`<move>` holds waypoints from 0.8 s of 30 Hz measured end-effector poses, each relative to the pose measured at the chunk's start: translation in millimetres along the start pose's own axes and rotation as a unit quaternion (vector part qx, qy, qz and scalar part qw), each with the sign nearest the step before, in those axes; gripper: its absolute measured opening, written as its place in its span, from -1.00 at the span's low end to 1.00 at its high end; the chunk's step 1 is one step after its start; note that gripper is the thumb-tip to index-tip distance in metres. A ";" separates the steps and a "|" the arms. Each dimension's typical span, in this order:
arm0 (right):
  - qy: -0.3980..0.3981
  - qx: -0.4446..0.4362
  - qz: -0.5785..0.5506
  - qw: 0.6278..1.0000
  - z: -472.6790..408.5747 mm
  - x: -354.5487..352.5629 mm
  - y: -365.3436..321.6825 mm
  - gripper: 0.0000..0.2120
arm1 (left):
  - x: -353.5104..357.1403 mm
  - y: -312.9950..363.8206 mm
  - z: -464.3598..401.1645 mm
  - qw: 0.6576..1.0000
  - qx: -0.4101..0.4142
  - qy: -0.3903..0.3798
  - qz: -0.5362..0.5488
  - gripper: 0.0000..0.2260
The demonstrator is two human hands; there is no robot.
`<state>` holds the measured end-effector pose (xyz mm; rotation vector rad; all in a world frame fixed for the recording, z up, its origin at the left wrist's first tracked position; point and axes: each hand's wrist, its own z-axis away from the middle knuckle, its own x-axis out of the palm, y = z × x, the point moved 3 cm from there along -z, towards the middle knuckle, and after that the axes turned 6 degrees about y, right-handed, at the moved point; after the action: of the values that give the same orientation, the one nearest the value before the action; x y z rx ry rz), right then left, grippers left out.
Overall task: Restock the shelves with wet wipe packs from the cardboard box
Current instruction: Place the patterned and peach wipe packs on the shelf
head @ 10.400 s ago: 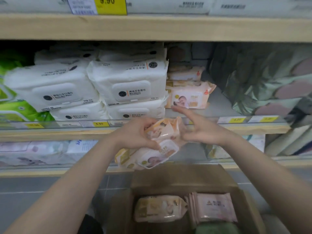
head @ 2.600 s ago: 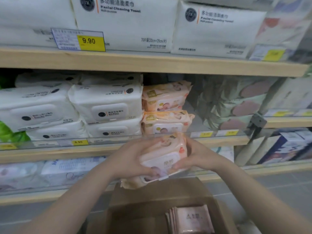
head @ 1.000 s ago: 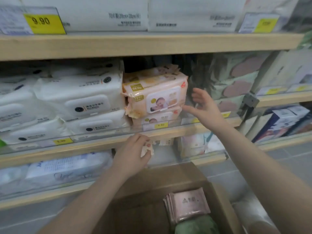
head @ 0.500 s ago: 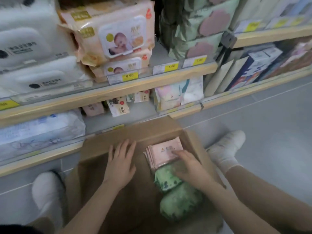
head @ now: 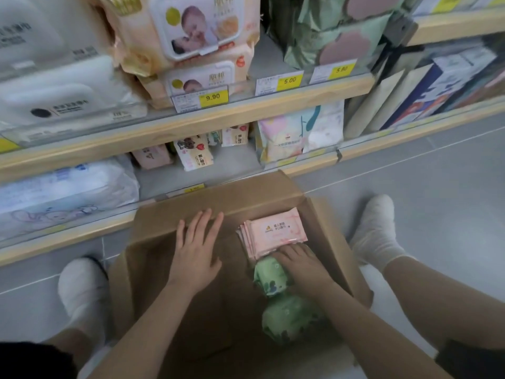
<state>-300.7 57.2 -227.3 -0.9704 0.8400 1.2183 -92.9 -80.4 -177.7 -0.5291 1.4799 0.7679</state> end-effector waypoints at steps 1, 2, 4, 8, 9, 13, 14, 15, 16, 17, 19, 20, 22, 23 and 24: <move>-0.002 0.003 0.009 1.000 -2.8 0.9 -2.0 -0.17 | -0.6 -0.3 0.2 1.000 -0.002 -0.001 0.001 -0.07; -0.010 0.009 0.017 1.000 -5.5 2.1 -4.0 -0.16 | -0.9 -0.7 0.4 1.000 -0.004 -0.001 0.002 -0.07; -0.033 0.017 0.038 0.999 -8.8 4.4 -6.3 -0.14 | -0.5 -0.3 0.3 1.000 -0.002 -0.002 0.003 -0.09; -0.064 -0.011 0.109 0.992 -15.6 2.4 -8.7 -0.13 | -1.5 -0.1 -1.0 1.000 -0.007 -0.002 0.002 -0.10; -0.068 -0.022 0.124 0.990 -15.9 1.4 -9.0 -0.14 | -2.3 0.3 -1.1 1.000 -0.008 -0.001 0.002 -0.11; -0.030 -0.062 0.147 0.987 -3.3 -12.8 -11.4 -0.37 | -7.7 3.9 -0.9 1.000 -0.008 -0.002 0.011 -0.14; -0.024 -0.074 0.154 0.985 1.2 -17.0 -14.4 -0.47 | -9.9 4.8 -1.0 1.000 -0.010 -0.004 0.018 -0.14; -0.024 -0.078 0.156 0.984 5.4 -19.4 -17.0 -0.54 | -12.2 5.9 -0.5 1.000 -0.010 -0.008 0.025 -0.14; -0.018 -0.073 0.145 0.987 7.8 -20.4 -18.3 -0.56 | -13.6 6.1 -0.1 0.999 -0.009 -0.006 0.031 -0.14; -0.009 -0.069 0.126 0.990 7.6 -20.4 -19.7 -0.53 | -14.6 5.6 0.6 0.999 -0.012 -0.004 0.032 -0.13; -0.021 -0.066 0.091 0.993 4.7 -16.5 -22.2 -0.41 | -15.3 4.4 1.7 1.000 -0.012 -0.016 0.023 -0.13; -0.034 -0.068 0.081 0.994 2.9 -13.3 -21.7 -0.35 | -14.7 3.5 1.8 1.000 -0.009 -0.021 0.015 -0.13; -0.047 -0.064 0.067 0.995 0.0 -8.8 -19.7 -0.27 | -13.6 2.6 1.6 1.000 -0.004 -0.019 0.004 -0.12; -0.051 -0.060 0.063 0.995 -1.3 -9.2 -18.6 -0.24 | -13.0 3.0 1.8 1.000 -0.005 -0.017 0.001 -0.11; -0.056 -0.053 0.059 0.995 -2.9 -9.1 -17.1 -0.23 | -11.9 3.3 2.0 1.000 -0.006 -0.015 -0.001 -0.11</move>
<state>-285.4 50.0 -217.5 -0.9390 0.7581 1.4184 -93.2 -78.3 -165.4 -0.5256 1.4489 0.7798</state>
